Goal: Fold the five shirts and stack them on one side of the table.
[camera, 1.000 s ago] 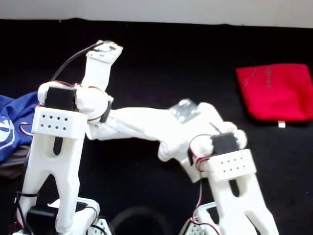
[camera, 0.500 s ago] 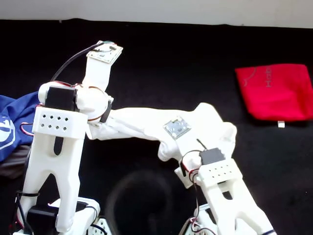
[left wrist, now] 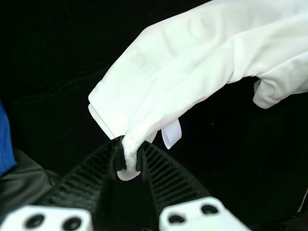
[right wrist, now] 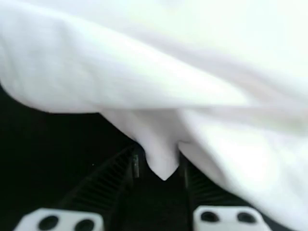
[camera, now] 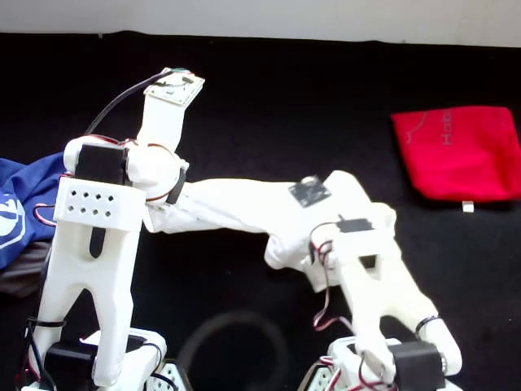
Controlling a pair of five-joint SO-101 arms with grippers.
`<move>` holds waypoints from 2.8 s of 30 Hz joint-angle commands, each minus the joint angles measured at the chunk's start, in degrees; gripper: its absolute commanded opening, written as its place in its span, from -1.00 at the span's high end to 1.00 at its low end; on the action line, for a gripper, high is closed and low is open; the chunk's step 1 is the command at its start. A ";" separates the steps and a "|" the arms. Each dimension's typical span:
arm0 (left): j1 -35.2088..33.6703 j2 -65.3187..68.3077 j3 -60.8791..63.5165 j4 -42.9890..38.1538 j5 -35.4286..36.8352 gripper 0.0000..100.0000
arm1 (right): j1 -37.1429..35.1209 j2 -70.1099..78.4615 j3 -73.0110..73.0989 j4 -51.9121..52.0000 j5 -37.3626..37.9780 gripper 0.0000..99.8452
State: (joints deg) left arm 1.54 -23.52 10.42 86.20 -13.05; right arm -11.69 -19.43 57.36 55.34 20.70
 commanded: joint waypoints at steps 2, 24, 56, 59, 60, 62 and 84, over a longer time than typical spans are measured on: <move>0.31 -1.98 -0.22 -0.35 0.35 0.98 | 1.89 0.31 -3.65 0.57 0.35 0.98; 0.31 -1.54 -0.22 -0.79 0.35 0.98 | -12.79 -30.02 8.57 17.98 0.44 0.93; 0.31 -1.98 -0.22 -0.35 0.35 0.98 | -12.35 1.36 -0.04 -0.48 0.09 0.88; 0.31 -1.63 0.66 -0.62 0.35 0.98 | -10.07 -0.66 -0.84 -0.31 0.00 0.98; 0.31 -1.63 1.63 -0.79 0.35 0.98 | -8.84 -1.89 -0.84 -0.13 0.00 0.97; 0.31 -1.63 3.56 -0.88 0.35 0.98 | -6.64 -5.14 -0.84 1.98 0.26 0.99; 0.31 -2.07 -2.51 3.52 2.02 0.98 | 18.15 -34.24 -28.53 12.26 6.33 0.99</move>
State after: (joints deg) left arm 1.54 -23.60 15.60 86.64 -12.70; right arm 4.04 -56.44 36.18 70.90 26.51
